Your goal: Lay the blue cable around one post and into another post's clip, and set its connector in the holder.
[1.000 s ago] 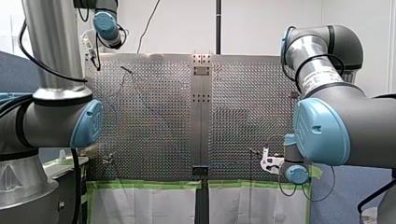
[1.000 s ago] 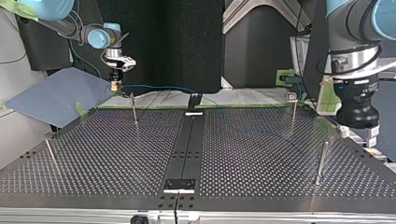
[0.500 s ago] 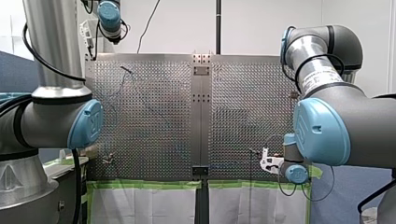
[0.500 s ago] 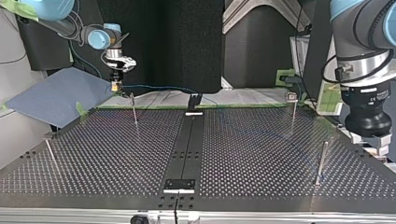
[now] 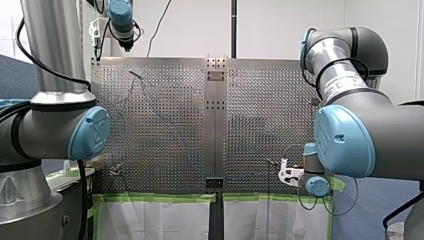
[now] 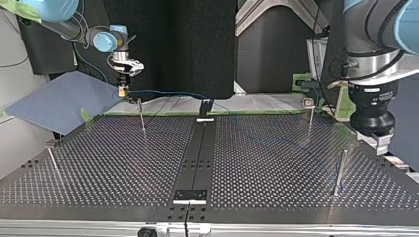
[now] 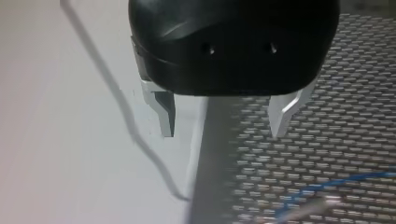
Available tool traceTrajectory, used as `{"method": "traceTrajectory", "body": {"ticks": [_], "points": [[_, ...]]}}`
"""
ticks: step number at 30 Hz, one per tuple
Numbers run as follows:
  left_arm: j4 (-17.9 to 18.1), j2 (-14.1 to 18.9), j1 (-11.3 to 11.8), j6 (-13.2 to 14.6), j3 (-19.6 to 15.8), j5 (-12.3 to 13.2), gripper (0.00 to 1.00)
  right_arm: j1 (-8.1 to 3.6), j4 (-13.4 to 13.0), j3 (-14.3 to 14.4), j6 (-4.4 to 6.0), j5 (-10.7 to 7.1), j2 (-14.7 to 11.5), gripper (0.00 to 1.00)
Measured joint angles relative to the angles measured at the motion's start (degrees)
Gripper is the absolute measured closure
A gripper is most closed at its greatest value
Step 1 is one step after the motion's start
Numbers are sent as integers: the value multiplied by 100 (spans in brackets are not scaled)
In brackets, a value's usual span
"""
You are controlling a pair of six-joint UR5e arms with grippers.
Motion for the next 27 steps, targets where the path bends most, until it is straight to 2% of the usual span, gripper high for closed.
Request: {"method": "traceTrajectory", "body": {"ticks": [5,8,22,27], "points": [[-278,-67,-132,263,-142,-56,1,2,7,0,7,-5,0,100],[-423,-108,-204,327,-163,-59,1,3,8,0,13,-5,1,100],[-1062,-162,-359,380,-170,-85,1,3,9,0,31,-5,5,100],[-1315,-163,-381,367,-171,-262,1,3,14,0,22,-5,6,100]]}}
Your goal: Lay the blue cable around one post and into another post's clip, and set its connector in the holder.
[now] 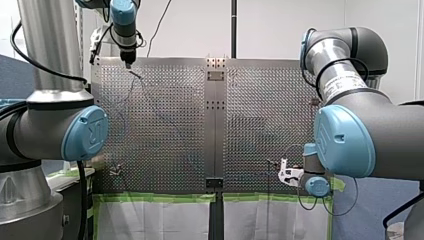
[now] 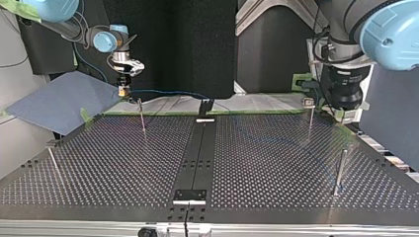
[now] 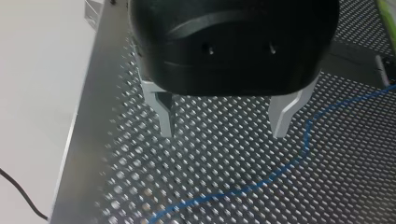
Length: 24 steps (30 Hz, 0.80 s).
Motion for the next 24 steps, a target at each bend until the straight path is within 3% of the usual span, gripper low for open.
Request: {"method": "traceTrajectory", "body": {"ticks": [7,20,24], "points": [[-262,5,-41,-53,0,-333,1,0,6,-1,-19,0,0,100],[-278,8,-66,-70,0,-939,1,1,7,-1,-26,0,1,100],[-278,9,-67,-65,0,-1008,1,2,2,-1,-26,0,2,100]]}}
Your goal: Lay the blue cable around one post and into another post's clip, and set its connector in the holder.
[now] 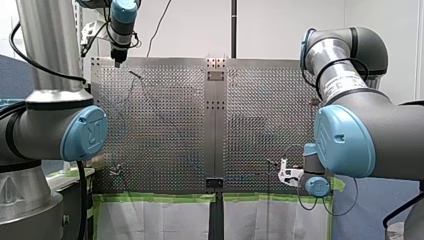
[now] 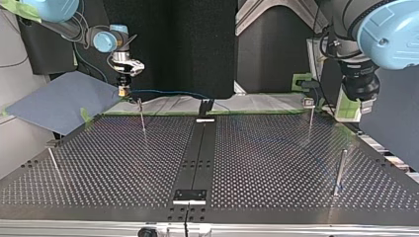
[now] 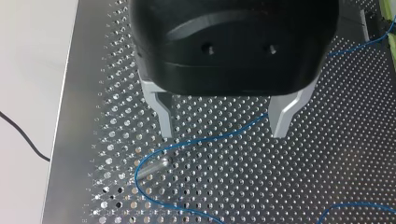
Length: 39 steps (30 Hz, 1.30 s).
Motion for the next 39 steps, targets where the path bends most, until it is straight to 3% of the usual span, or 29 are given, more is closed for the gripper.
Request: {"method": "traceTrajectory", "body": {"ticks": [22,31,39], "points": [[27,0,-54,-10,0,17,1,6,12,0,-19,0,6,100],[436,-41,-134,-283,-244,392,1,4,70,1,-53,47,1,100],[856,-307,-480,-695,-656,808,1,-25,144,1,-165,269,-5,100]]}}
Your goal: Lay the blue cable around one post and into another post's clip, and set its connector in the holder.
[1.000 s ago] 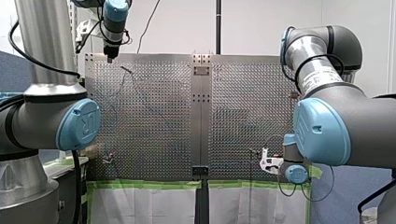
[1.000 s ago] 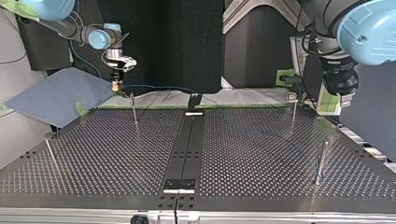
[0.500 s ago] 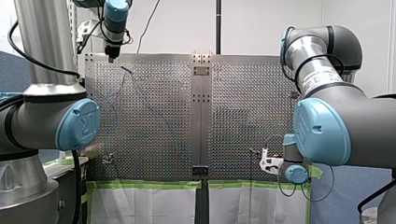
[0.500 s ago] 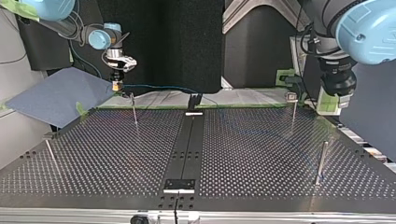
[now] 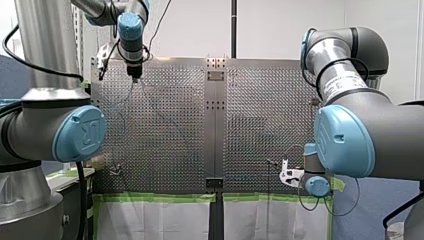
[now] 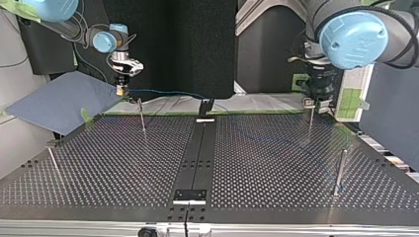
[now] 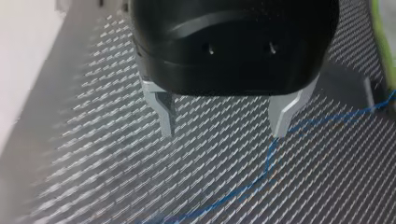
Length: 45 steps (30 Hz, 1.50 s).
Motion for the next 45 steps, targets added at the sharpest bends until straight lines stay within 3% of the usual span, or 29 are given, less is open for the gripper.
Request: {"method": "traceTrajectory", "body": {"ticks": [4,14,24,29,36,45], "points": [[198,-192,-197,-198,-199,89,1,-7,83,0,-92,97,-4,100],[675,-668,-674,-401,-676,-172,1,-19,172,-1,-164,147,-10,100],[1132,-1125,-1131,-503,-1085,130,1,8,282,2,-322,152,-6,100],[1379,-1373,-1379,-527,-956,207,1,7,276,1,-331,146,-6,100],[1706,-1700,-1707,-543,-641,13,1,5,282,2,-309,50,-5,100],[2124,-2117,-2123,-599,-226,-57,1,-37,395,8,-371,25,-5,100]]}}
